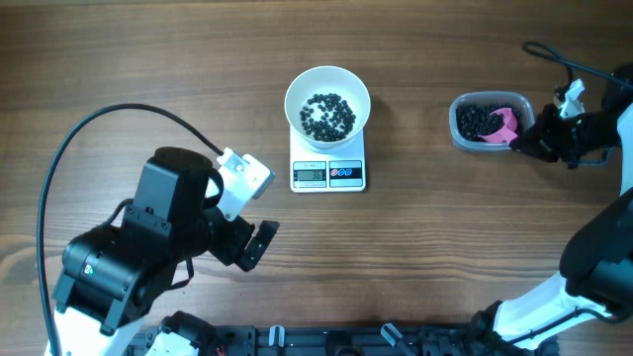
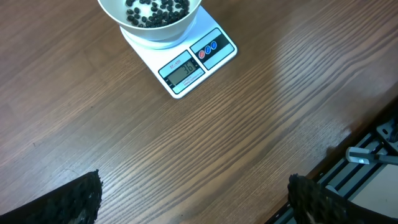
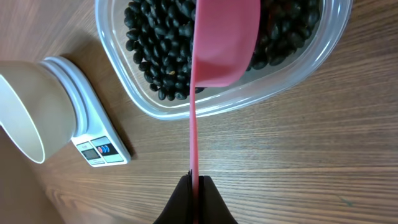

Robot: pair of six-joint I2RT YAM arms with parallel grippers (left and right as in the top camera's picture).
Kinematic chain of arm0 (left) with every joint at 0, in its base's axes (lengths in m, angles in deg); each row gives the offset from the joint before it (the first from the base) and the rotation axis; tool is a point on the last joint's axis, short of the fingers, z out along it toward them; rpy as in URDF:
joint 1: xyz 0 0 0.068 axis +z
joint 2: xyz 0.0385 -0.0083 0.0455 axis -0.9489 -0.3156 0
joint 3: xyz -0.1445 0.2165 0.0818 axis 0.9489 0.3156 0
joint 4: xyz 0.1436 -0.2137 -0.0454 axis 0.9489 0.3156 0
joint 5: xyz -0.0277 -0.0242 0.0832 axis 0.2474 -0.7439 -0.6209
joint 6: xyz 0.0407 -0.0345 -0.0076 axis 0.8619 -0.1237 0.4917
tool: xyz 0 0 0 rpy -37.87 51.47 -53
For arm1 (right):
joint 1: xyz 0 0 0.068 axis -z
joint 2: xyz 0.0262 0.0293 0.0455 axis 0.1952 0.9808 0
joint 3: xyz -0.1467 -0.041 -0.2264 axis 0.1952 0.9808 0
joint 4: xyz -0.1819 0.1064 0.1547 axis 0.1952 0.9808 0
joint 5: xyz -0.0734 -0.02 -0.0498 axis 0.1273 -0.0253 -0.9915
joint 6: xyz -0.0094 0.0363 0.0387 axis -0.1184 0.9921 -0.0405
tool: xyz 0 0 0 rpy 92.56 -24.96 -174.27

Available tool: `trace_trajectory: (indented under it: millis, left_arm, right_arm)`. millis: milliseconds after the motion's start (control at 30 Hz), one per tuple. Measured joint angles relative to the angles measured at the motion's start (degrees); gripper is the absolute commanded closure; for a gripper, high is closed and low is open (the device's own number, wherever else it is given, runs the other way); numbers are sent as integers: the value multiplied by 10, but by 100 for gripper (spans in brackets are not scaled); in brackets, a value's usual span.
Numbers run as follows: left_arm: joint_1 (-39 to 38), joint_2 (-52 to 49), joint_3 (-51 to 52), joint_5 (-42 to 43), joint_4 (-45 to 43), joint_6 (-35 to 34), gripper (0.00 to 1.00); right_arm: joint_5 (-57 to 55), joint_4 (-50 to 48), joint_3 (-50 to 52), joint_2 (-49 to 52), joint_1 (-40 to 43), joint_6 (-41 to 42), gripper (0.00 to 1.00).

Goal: Scoop item into bowl and weigh 150g on scale
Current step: 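Dip the scoop into the beans and lift it filled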

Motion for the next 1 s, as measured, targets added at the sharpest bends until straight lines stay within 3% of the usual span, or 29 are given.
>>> trace_trajectory:
  millis: [600,1000]
  left_arm:
    - [0,0,0,0,0,0,0]
    - [0,0,0,0,0,0,0]
  right_arm:
    - [52,36,0,-45,40,-9,96]
    - [182,32,0,-50,40,-23,95]
